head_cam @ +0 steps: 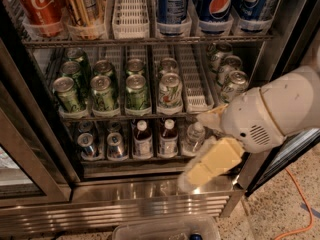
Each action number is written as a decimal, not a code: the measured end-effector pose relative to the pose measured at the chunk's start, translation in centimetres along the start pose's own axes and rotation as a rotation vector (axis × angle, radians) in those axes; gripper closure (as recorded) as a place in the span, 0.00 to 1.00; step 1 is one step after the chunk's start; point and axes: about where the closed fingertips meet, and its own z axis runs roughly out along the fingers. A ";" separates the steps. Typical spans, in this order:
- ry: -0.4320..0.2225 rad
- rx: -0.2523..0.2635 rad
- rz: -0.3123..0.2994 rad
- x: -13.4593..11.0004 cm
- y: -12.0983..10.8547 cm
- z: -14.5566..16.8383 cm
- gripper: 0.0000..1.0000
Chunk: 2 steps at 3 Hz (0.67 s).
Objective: Pick green can from middle shelf of fridge
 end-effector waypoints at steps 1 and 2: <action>-0.134 -0.006 0.024 -5.2 1.6 3.8 0.00; -0.168 0.033 0.023 -6.4 0.9 3.8 0.00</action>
Offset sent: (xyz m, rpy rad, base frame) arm 0.0056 0.0575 0.0106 0.1157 -0.0204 -0.0281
